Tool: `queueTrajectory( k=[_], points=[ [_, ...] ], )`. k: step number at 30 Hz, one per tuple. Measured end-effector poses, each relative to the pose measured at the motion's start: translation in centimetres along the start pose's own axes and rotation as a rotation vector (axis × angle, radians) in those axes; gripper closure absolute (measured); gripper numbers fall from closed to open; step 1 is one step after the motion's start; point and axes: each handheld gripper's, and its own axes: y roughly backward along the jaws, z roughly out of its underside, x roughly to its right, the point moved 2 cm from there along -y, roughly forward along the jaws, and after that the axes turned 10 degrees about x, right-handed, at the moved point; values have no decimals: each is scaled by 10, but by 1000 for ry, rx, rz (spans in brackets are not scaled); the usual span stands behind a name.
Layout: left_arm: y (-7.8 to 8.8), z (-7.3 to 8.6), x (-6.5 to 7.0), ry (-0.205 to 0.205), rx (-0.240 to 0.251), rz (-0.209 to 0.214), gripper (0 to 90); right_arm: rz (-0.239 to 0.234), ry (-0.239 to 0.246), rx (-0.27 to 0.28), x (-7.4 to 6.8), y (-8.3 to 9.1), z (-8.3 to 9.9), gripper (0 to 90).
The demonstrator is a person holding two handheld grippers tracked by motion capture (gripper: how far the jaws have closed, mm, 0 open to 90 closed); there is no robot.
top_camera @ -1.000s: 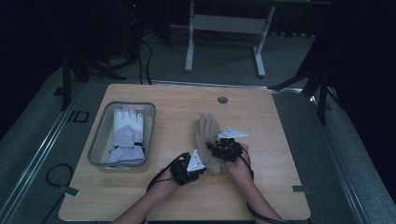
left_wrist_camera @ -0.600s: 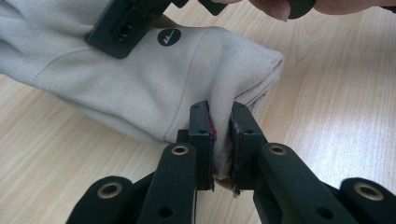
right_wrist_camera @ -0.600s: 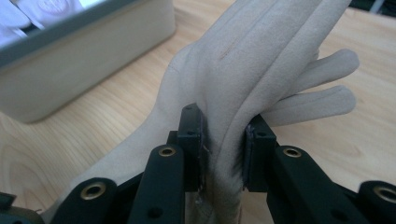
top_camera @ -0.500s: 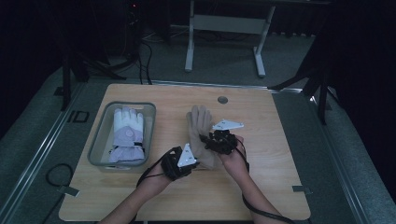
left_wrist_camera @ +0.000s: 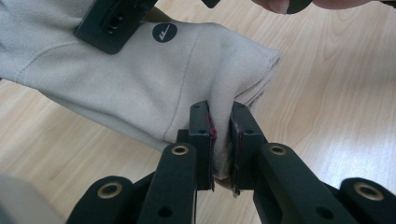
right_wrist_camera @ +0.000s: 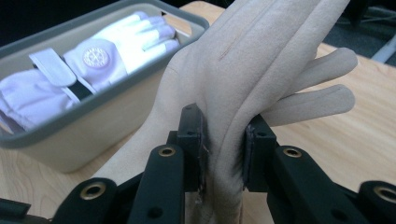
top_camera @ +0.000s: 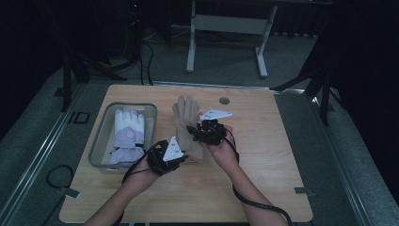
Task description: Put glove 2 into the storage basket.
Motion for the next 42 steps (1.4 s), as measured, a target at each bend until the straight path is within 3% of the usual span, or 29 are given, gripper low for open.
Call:
queueTrajectory(
  k=[7,18,20,34,42],
  points=[
    [15,-2,-12,-8,-10,-29,820,-29,-9,19,-7,-13,-15,731],
    [37,5,-31,-15,-39,-71,820,-61,18,32,-25,-38,-35,731],
    [50,9,-40,-13,-49,-95,820,-78,14,39,-34,-50,-43,730],
    [96,41,-70,59,-76,-173,820,-155,27,25,-76,-109,-65,730],
    [112,58,-78,75,-106,-208,820,-196,34,7,-97,-136,-68,729]
  ],
)
